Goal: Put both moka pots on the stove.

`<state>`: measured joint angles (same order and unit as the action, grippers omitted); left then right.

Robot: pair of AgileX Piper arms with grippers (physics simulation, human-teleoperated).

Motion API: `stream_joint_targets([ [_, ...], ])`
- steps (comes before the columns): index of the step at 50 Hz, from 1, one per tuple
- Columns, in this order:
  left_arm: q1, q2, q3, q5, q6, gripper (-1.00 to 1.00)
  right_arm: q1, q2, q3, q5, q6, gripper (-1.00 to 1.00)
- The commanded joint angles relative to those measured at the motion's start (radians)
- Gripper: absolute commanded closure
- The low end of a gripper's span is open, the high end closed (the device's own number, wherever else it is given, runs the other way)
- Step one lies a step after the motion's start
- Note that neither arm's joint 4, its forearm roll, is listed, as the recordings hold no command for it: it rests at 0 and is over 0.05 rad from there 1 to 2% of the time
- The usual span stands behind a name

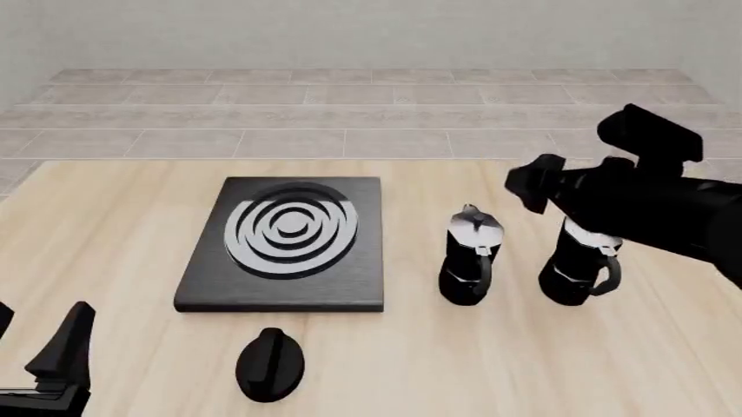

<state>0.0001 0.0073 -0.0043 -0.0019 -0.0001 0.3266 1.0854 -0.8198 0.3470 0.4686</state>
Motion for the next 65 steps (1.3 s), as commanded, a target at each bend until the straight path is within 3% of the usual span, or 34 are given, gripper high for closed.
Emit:
stream_joint_targets([
  [1, 0.000, 0.000, 0.000, 0.000, 0.000, -1.00, -0.020, 0.054, 0.023, -0.039, -0.009, -1.00],
  [26, 0.000, 0.000, 0.000, 0.000, 0.000, -1.00, 0.007, 0.127, 0.100, -0.142, 0.052, -1.00],
  [65, 0.000, 0.000, 0.000, 0.000, 0.000, -1.00, 0.039, 0.216, 0.144, -0.229, 0.090, -1.00],
])
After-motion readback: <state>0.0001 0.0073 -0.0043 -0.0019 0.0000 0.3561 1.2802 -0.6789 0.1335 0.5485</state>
